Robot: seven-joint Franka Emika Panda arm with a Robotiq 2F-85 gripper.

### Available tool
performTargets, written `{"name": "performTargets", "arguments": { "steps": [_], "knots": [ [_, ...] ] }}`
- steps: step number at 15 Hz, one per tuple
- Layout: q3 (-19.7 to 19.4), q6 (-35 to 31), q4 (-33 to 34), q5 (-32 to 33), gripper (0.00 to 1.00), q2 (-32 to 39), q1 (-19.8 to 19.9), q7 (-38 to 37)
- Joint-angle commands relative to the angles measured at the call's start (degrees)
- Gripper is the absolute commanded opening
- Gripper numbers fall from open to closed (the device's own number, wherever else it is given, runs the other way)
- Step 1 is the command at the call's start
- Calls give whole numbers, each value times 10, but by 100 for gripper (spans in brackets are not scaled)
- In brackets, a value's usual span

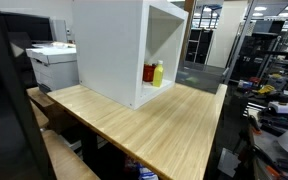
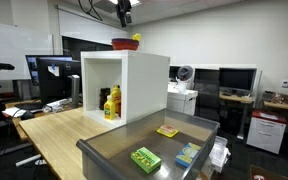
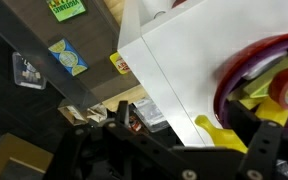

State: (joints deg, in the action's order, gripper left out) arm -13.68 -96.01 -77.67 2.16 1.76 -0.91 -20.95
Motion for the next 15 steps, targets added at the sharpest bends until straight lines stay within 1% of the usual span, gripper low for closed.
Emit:
{"name": "performTargets", "arguments": {
  "steps": [1,2,3,6,10,15],
  "knots": [
    [-10,-61,-138,14,100,-80,6,60],
    [-15,-72,-164,18,100,-94,6,72],
    [5,-86,-207,20,100,-121,39,95],
    [8,-97,-250,23,100,-151,61,132],
    [4,-104,-296,29,100,-186,89,180],
    [3,-107,-330,35,100,-202,107,201]
  ]
}}
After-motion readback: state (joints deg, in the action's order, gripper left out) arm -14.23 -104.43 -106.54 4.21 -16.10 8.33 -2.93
